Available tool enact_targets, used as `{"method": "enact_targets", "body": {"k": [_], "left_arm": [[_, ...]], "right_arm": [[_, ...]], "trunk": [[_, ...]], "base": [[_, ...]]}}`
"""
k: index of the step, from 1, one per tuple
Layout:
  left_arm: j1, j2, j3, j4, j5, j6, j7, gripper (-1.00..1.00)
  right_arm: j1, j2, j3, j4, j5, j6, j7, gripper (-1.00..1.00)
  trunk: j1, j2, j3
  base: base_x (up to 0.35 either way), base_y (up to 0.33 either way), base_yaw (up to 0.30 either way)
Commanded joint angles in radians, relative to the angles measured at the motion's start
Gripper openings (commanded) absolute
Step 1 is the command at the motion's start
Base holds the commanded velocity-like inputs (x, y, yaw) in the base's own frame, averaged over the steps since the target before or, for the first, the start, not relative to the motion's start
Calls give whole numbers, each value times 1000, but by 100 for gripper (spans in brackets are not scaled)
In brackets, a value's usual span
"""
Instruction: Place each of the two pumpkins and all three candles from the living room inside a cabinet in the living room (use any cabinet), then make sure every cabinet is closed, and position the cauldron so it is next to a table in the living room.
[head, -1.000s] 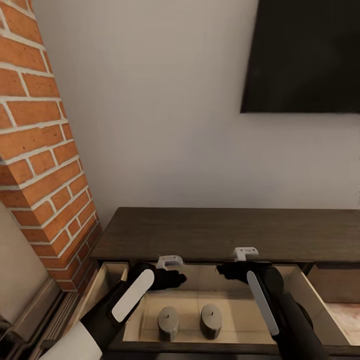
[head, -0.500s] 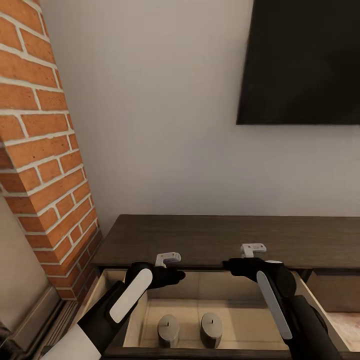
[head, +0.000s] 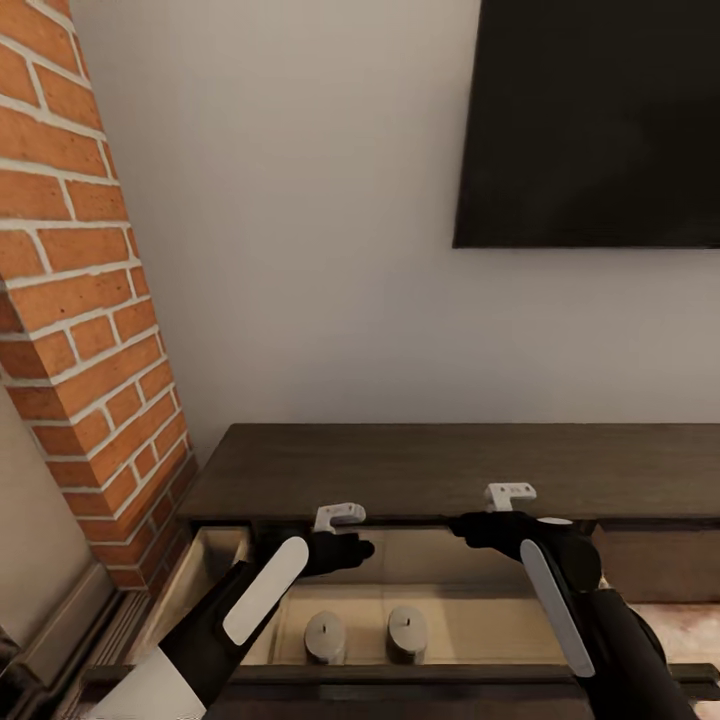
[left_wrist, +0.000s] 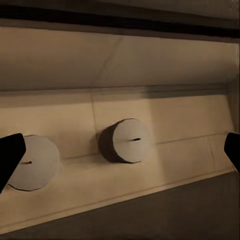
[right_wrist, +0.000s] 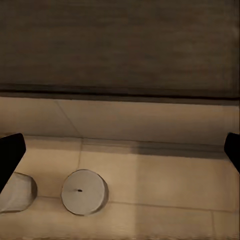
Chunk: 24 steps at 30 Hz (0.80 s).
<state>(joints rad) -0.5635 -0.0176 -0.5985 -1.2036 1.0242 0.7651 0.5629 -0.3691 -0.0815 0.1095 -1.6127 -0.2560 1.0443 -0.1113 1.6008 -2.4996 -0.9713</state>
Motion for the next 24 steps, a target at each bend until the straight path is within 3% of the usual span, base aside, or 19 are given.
{"method": "enact_targets", "body": {"k": [1, 4, 5, 6, 8, 9, 10, 17, 24], "left_arm": [[-4, -3, -1, -1, 10, 1, 11, 100], [-24, -22, 0, -1, 10, 8, 11, 100], [-46, -40, -1, 0, 10, 14, 11, 100], [-86, -63, -1, 3, 10, 21, 11, 100], [-128, -77, -1, 3, 13, 35, 9, 100], [-177, -88, 5, -34, 19, 54, 8, 100], [-178, -88, 6, -54, 17, 55, 8, 100], [-173, -80, 7, -93, 19, 60, 8, 100], [-171, -79, 3, -96, 12, 60, 9, 100]], "right_arm": [[-4, -1, 1, -1, -10, 3, -10, 100], [-15, -3, -10, -3, -11, 3, -10, 100], [-31, -5, -29, -3, -11, 3, -10, 100], [-74, -10, -57, -4, -11, 3, -10, 100], [-126, -17, -80, -4, -11, 3, -10, 100], [-190, -62, -178, -4, -12, 3, -10, 100], [-197, -66, -188, -4, -12, 3, -10, 100], [-205, -72, -203, -4, -12, 3, -10, 100], [-199, -77, -209, -4, -12, 3, -10, 100]], "trunk": [[-1, 0, -1], [-1, 0, -1], [-1, 0, -1], [-1, 0, -1], [-1, 0, -1], [-1, 0, -1], [-1, 0, -1], [-1, 0, -1], [-1, 0, -1]], "base": [[-292, -167, -205], [-301, -175, -230], [-310, -183, -253], [-314, -188, -264], [-292, -175, -270], [-49, -29, -275], [-31, -19, -276], [-7, -13, -276], [86, -224, -177]]}}
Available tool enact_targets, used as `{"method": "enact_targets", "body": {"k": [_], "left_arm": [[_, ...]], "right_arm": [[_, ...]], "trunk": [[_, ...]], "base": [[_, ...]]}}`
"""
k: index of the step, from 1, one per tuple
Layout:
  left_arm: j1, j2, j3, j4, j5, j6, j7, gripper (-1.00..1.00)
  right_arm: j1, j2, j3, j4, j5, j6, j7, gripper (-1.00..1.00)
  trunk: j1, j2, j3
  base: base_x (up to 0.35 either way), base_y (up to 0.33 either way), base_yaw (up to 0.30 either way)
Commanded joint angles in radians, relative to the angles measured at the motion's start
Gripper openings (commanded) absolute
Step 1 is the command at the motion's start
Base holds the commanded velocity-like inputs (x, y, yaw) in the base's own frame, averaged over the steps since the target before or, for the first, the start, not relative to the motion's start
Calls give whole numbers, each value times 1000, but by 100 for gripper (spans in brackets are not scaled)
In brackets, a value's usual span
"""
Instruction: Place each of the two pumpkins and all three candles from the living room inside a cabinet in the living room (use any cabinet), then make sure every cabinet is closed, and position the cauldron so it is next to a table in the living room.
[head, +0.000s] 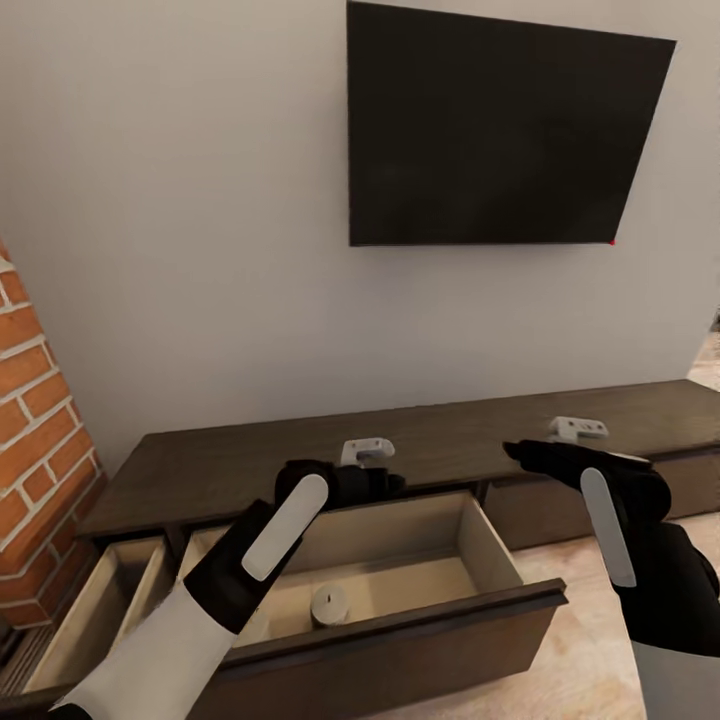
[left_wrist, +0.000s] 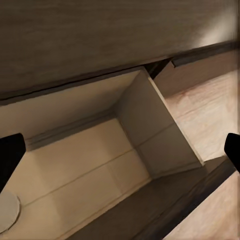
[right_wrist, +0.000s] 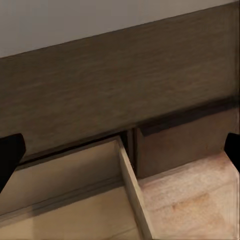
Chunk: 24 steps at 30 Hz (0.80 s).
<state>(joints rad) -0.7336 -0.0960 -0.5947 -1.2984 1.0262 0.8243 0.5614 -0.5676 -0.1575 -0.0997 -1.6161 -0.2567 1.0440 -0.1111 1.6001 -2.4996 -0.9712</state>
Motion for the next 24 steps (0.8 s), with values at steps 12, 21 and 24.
{"method": "enact_targets", "body": {"k": [12, 21, 24], "left_arm": [[8, 2, 3, -3, 10, -8, 101, 100], [11, 17, 68, -6, 20, -18, 121, 100], [9, 22, 168, -40, 16, -17, 121, 100]], "right_arm": [[-4, 9, -4, -1, -10, 3, -11, 100], [-8, 1, -5, -1, -10, 3, -12, 100], [-25, -3, -28, -1, -11, 3, -11, 100]], "trunk": [[0, 0, 1], [0, 0, 3], [0, 0, 3]], "base": [[108, -300, -62], [8, -26, -265], [1, -3, -276]]}}
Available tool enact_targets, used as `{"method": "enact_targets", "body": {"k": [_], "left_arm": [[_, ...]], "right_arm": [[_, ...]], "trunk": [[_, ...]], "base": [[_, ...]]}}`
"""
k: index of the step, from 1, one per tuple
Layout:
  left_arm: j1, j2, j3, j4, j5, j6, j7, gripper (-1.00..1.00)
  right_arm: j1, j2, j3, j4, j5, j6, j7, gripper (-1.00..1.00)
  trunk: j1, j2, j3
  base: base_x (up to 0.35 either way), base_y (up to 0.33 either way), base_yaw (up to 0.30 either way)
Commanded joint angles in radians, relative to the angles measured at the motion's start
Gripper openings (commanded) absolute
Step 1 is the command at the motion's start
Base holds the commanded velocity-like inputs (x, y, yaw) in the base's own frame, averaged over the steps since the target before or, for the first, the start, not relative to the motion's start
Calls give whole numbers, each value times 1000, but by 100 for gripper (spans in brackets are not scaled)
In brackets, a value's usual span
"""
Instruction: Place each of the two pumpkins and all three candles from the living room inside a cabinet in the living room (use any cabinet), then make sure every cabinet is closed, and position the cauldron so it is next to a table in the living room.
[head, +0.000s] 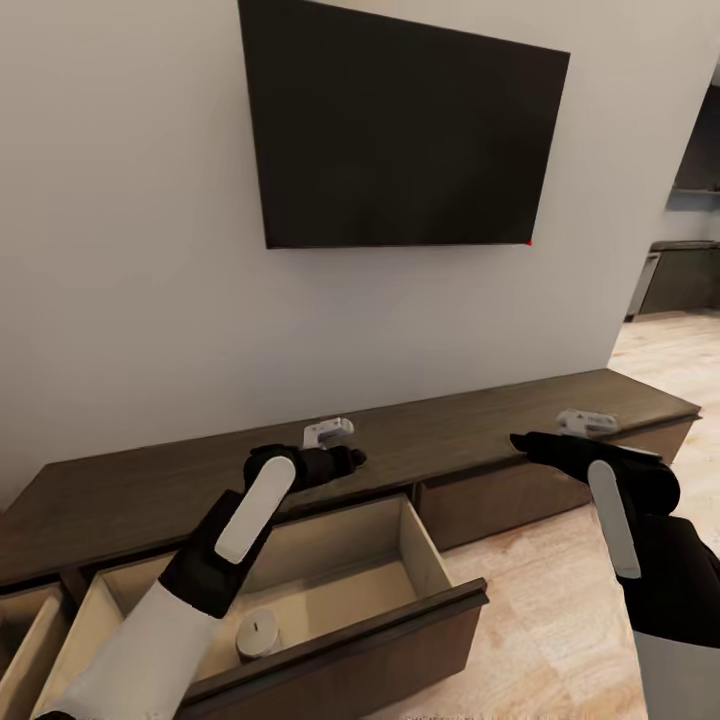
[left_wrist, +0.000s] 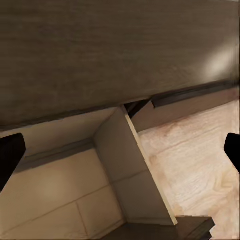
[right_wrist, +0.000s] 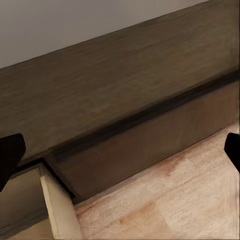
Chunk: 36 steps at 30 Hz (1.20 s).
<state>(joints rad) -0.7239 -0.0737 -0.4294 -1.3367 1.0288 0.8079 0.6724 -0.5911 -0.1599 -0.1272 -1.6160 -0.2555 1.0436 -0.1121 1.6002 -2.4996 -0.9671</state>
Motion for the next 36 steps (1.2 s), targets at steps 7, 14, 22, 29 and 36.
{"method": "enact_targets", "body": {"k": [7, 14, 22, 29, 36], "left_arm": [[71, 49, 102, -168, 13, 10, 13, 100], [86, 82, 105, -184, 11, 10, 13, 100], [87, 85, 103, -185, 10, 10, 14, 100], [87, 85, 100, -186, 10, 10, 14, 100], [87, 86, 102, -185, 10, 10, 14, 100]], "right_arm": [[-14, 4, -12, -1, -16, 4, -8, 100], [-5, 3, 38, -1, -16, 4, -3, 100], [-4, 4, 45, -1, -16, 4, 5, 100], [-4, 6, 47, -1, -16, 4, 6, 100], [-4, 6, 50, -1, -16, 4, 6, 100]], "trunk": [[0, 0, -1], [0, 0, -1], [0, 0, -1], [0, 0, -1], [0, 0, 2]], "base": [[0, 0, -277], [0, 0, -277], [29, -112, -277], [123, -293, -277], [145, -317, -277]]}}
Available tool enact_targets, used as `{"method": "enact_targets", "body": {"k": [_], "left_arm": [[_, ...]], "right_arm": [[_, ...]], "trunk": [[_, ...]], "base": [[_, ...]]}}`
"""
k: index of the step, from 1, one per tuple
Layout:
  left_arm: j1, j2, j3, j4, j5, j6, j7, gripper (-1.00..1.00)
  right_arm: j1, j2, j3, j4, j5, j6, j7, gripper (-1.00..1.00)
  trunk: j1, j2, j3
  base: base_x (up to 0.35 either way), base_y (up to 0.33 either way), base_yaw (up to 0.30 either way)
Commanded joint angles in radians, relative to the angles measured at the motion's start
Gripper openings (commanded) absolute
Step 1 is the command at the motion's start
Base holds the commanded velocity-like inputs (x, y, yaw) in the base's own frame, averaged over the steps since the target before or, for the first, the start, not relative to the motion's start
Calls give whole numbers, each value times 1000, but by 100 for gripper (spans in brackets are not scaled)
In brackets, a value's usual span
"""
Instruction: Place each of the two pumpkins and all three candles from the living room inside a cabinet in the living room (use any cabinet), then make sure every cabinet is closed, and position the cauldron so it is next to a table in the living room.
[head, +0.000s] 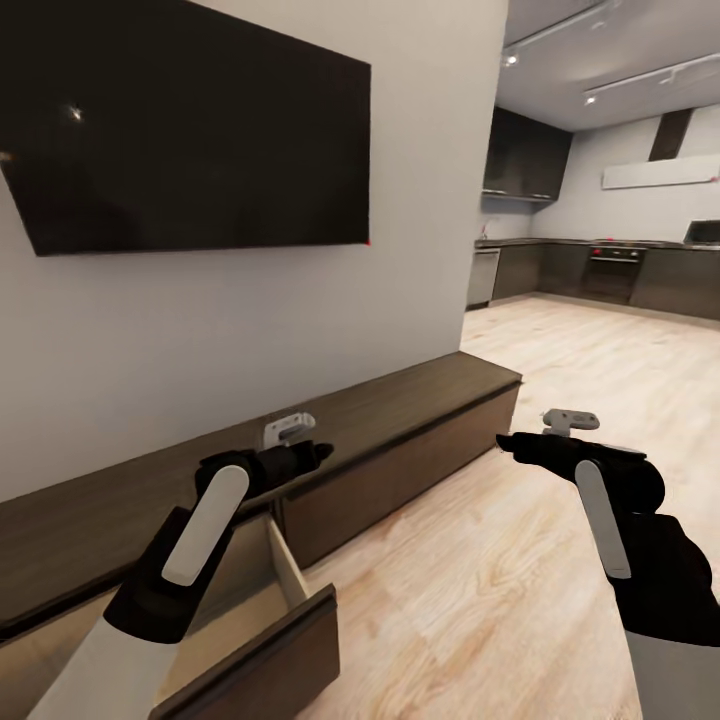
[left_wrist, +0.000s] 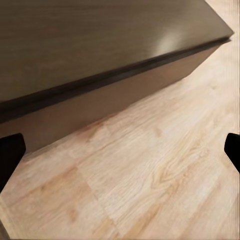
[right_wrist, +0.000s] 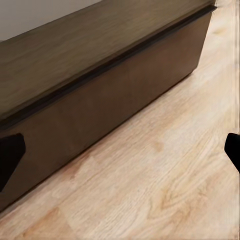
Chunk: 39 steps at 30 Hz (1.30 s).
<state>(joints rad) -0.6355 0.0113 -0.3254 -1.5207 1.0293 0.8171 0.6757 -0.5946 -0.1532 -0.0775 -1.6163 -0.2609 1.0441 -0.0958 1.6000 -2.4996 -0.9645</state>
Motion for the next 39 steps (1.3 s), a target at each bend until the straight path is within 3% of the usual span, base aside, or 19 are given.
{"method": "enact_targets", "body": {"k": [1, 27, 39], "left_arm": [[-1, 1, -2, -1, 9, 1, 10, 100], [5, 2, 2, 5, 6, 1, 11, 100], [7, 7, 2, 6, 7, 1, 11, 100]], "right_arm": [[-1, 0, 0, -1, -11, 3, -10, 100], [-2, -3, 1, -1, -9, 3, -10, 100], [1, -4, 0, -1, -10, 3, -10, 100]], "trunk": [[0, 0, -1], [0, 0, 12], [0, 0, 14]], "base": [[148, -320, -277], [223, -277, -277], [277, -204, -56]]}}
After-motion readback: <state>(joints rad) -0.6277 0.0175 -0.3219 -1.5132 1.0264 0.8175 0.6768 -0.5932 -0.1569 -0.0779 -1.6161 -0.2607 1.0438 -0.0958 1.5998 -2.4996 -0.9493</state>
